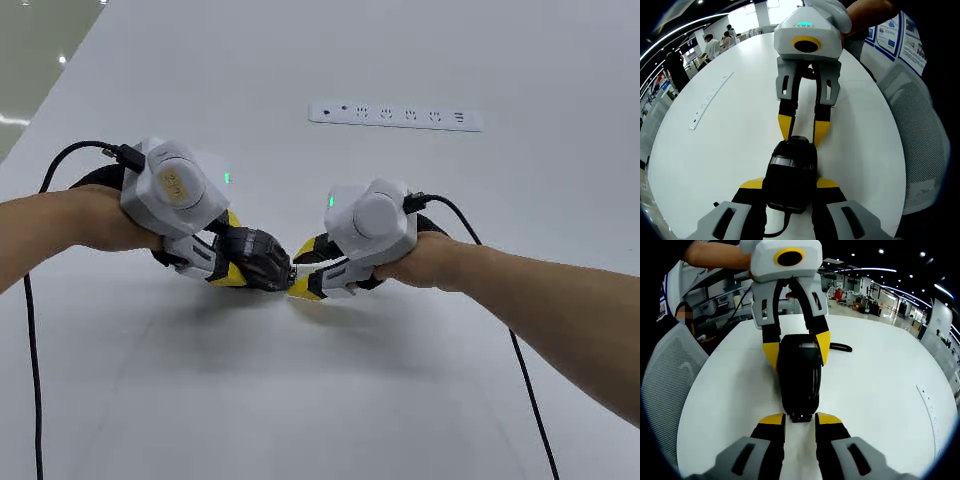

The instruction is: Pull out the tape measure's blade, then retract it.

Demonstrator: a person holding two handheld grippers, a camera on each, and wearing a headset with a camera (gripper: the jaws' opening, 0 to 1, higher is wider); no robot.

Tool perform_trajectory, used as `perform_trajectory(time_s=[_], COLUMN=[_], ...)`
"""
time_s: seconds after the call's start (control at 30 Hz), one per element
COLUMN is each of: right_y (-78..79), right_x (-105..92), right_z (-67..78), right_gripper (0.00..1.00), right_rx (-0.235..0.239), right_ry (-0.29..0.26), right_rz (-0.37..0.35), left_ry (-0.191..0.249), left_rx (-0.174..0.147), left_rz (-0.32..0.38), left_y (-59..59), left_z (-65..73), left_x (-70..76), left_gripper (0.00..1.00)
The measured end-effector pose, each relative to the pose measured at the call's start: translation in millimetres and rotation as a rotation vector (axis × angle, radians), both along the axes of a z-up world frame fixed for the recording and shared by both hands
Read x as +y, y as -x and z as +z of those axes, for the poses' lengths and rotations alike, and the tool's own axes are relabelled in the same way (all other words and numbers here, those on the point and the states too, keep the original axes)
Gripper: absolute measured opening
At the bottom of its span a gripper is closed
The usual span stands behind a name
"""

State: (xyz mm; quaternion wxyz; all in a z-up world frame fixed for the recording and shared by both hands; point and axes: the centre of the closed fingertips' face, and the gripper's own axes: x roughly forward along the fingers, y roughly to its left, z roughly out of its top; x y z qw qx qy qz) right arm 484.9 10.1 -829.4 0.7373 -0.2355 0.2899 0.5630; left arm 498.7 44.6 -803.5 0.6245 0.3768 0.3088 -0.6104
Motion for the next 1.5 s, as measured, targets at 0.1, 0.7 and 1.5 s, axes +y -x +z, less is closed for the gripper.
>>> perform_trajectory(time_s=[0.1,0.7,1.5], right_y=[-0.9,-2.0,-1.0], right_x=[0.0,-1.5,-3.4], right_z=[-3.4,-6.7,-4.6], right_gripper=[0.21,0.13,0.12], right_rx=[-0.003,-0.032,-0.032], right_ry=[0.017,0.055,0.063], right_rz=[0.005,0.023,0.032], left_ry=[0.001,0.008,0.007], left_rx=[-0.001,-0.004,0.005], left_rz=[0.001,0.007,0.001], left_y=[0.0,-0.2,0.4], left_z=[0.0,-0.2,0.0], left_x=[-0.1,-0.1,1.8], left_gripper=[0.31,0.31,0.31])
